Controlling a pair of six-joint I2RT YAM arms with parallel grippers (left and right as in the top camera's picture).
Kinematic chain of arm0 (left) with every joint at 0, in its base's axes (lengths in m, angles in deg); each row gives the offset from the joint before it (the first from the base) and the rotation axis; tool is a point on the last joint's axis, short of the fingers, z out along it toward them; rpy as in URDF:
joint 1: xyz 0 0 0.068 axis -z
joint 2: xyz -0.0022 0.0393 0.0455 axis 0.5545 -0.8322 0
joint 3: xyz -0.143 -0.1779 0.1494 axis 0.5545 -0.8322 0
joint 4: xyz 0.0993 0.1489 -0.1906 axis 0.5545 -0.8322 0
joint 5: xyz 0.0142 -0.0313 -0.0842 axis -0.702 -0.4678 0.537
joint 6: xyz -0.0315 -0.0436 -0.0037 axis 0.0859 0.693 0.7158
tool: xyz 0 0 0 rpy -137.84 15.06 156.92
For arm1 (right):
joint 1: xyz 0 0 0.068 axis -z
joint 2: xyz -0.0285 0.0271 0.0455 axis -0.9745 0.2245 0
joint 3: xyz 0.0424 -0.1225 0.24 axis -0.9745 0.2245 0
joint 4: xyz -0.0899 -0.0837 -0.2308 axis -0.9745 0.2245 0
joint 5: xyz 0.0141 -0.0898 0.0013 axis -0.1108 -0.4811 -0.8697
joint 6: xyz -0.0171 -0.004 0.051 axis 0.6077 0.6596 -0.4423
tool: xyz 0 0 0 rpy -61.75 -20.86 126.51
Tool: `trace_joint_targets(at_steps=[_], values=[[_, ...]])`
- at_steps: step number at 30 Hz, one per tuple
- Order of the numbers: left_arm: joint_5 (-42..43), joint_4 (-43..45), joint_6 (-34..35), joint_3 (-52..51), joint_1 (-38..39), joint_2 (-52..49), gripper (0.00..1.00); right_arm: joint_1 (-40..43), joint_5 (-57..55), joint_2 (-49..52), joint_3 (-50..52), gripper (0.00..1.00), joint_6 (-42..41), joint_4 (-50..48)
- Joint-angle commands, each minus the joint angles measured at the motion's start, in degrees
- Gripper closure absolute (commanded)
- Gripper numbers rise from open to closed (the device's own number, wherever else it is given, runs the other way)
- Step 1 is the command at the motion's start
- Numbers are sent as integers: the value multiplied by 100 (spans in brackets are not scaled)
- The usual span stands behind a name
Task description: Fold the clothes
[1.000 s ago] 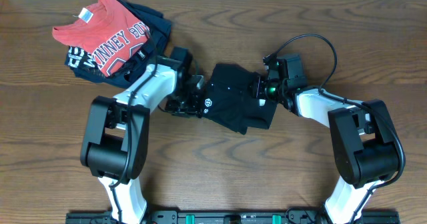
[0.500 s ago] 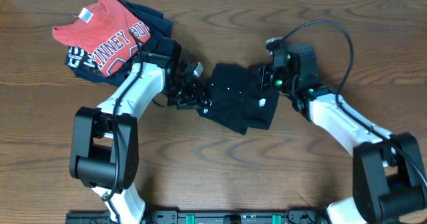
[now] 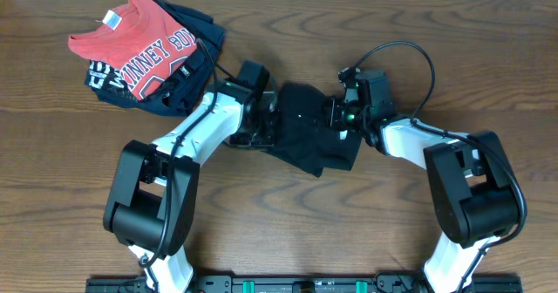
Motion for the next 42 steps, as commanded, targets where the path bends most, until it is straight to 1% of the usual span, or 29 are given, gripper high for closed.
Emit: trace_joint_targets(at_steps=[1, 3, 6, 11, 13, 14, 15, 17, 18, 19, 20, 21, 23, 24, 25, 28, 33, 35, 38, 42], values=[[-1333, 61, 28, -170, -85, 20, 94, 133, -262, -85, 20, 99, -109, 691], [-1394, 249, -94, -184, -177, 17, 94, 164, -542, -153, 20, 99, -175, 1469], [-1314, 654, -96, -179, -293, 17, 94, 144, -815, -260, 20, 99, -339, 2350], [-149, 1309, -48, -122, -474, 20, 93, 114, -890, -831, 20, 99, -872, 3427], [140, 1213, -48, 11, -566, 26, 92, 114, -999, -1211, 20, 99, -990, 3834], [247, 1080, -48, 87, -621, 35, 89, 114, -1104, -1432, 20, 99, -988, 3987], [337, 918, -50, 146, -671, 59, 85, 114, -1207, -1646, 20, 99, -984, 4085], [525, 525, -46, 214, -800, 127, 65, 114, -1307, -2179, 20, 99, -660, 4052], [658, 389, -42, 216, -850, 162, 54, 114, -1307, -2389, 20, 98, -431, 3952], [920, 179, -26, 214, -927, 195, 37, 114, -1305, -2627, 20, 96, -166, 3797], [1117, 76, -28, 214, -966, 208, 30, 114, -1307, -2798, 20, 93, 28, 3676], [1392, -39, -28, 212, -1005, 208, 26, 114, -1307, -2957, 20, 90, 184, 3569], [1694, -136, -28, 168, -1021, 205, 22, 114, -1307, -3101, 20, 90, 321, 3410], [1773, -129, -28, 133, -999, 205, 17, 114, -1307, -3101, 20, 90, 321, 3366], [1858, -103, -28, 87, -962, 201, 14, 114, -1307, -3064, 26, 90, 321, 3318], [2022, 101, 223, -76, -824, 162, 11, 98, -1287, -2796, 42, 92, 267, 3193], [2041, 815, 1095, -527, -540, 144, 9, 42, -1069, -1886, 42, 99, 101, 2826], [2041, 1008, 1408, -708, -461, 144, 9, 22, -955, -1519, 42, 99, 101, 2675], [2041, 1307, 1829, -1001, -396, 144, 9, 17, -940, -1058, 42, 99, -122, 2529], [2041, 1908, 2371, -1432, -323, 144, 9, 17, -846, -660, 42, 99, -260, 2509]])
